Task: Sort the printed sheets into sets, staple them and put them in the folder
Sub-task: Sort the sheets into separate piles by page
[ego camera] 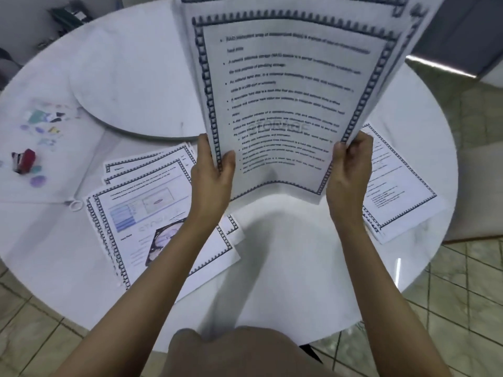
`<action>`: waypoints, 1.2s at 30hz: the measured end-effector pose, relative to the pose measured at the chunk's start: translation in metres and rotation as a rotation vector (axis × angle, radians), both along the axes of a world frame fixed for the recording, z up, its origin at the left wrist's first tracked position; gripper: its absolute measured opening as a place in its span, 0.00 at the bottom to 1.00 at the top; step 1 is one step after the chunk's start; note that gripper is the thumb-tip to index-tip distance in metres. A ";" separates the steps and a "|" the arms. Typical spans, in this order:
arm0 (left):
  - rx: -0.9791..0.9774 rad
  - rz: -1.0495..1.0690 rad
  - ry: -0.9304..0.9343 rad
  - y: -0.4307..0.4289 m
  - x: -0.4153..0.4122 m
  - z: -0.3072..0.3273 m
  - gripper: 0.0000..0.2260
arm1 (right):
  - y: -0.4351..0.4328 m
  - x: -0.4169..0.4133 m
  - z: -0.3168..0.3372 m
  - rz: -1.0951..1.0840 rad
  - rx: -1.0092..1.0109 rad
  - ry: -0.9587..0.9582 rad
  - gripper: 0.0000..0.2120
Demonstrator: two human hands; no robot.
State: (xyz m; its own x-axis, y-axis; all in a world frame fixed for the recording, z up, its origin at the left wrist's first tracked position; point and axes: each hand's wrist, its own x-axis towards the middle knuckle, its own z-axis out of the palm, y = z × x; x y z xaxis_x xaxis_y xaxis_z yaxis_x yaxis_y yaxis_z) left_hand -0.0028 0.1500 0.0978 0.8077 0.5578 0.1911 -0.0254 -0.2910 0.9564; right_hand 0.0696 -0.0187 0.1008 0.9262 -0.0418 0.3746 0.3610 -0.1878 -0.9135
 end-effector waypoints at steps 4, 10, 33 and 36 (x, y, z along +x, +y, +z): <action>-0.060 -0.030 0.063 -0.006 -0.003 -0.025 0.16 | -0.004 -0.017 -0.026 0.021 0.003 0.080 0.09; -0.079 -0.005 0.290 -0.014 -0.015 -0.067 0.16 | -0.005 -0.034 -0.059 0.064 0.006 0.347 0.11; -0.296 0.182 0.510 0.083 -0.127 -0.093 0.07 | -0.043 0.012 -0.108 0.058 -0.591 0.519 0.10; -0.303 0.273 0.502 0.094 -0.153 -0.097 0.07 | -0.039 0.014 -0.110 0.021 -0.561 0.538 0.12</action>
State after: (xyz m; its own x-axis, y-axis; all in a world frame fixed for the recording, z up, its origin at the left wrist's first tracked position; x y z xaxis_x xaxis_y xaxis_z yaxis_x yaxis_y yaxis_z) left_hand -0.1557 0.2440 0.0006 0.5790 0.7260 -0.3712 0.4829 0.0614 0.8735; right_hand 0.0834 -0.0575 -0.0096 0.9851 0.0408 -0.1673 -0.0968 -0.6722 -0.7340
